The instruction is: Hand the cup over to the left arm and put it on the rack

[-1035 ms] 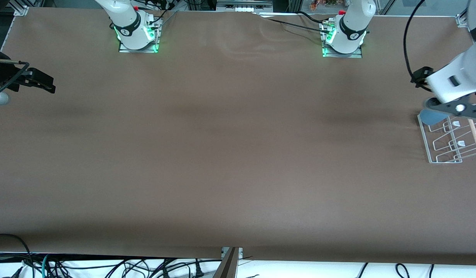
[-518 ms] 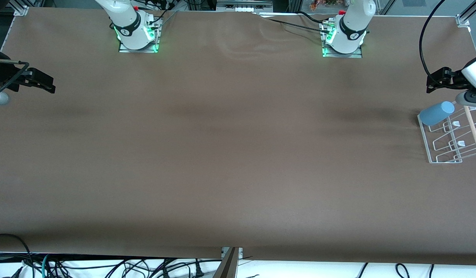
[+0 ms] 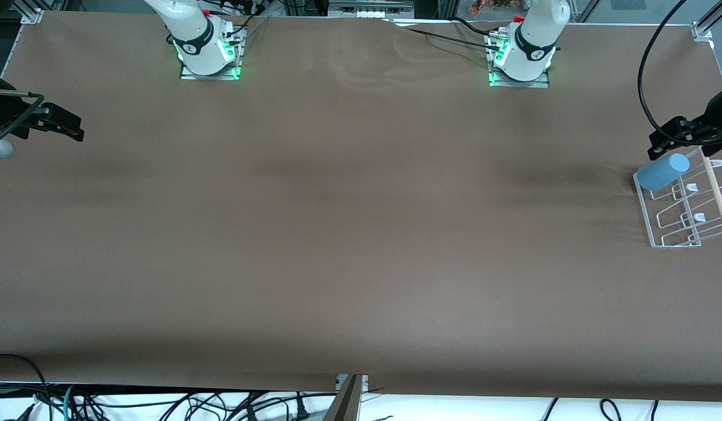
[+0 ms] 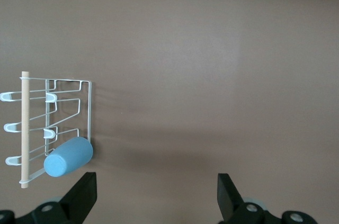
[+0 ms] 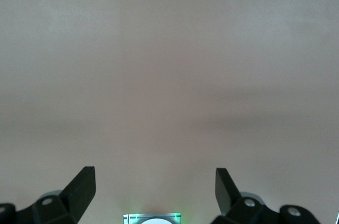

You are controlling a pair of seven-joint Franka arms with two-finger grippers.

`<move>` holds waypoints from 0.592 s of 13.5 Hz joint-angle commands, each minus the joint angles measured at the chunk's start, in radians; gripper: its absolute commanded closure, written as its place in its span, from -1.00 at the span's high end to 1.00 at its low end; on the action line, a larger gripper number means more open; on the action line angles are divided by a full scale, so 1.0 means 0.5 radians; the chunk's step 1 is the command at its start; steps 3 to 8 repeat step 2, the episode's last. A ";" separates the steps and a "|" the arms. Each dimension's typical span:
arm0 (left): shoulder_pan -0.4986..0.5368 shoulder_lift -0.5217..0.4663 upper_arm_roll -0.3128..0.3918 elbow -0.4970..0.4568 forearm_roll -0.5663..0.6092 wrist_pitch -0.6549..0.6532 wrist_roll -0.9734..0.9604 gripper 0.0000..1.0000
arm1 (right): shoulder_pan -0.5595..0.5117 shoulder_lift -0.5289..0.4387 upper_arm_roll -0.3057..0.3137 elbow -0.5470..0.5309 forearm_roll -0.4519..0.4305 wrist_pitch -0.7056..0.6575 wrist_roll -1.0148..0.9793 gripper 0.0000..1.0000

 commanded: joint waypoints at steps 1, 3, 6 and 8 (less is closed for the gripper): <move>0.004 -0.065 0.001 -0.078 -0.064 0.069 -0.036 1.00 | -0.016 -0.012 0.005 -0.003 0.003 0.012 -0.040 1.00; 0.001 -0.065 0.001 -0.081 -0.064 0.072 -0.036 1.00 | -0.016 -0.012 0.005 -0.003 0.003 0.012 -0.040 1.00; 0.001 -0.065 0.001 -0.081 -0.064 0.072 -0.036 1.00 | -0.016 -0.012 0.005 -0.003 0.003 0.012 -0.040 1.00; 0.001 -0.065 0.001 -0.081 -0.064 0.072 -0.036 1.00 | -0.016 -0.012 0.005 -0.003 0.003 0.012 -0.040 1.00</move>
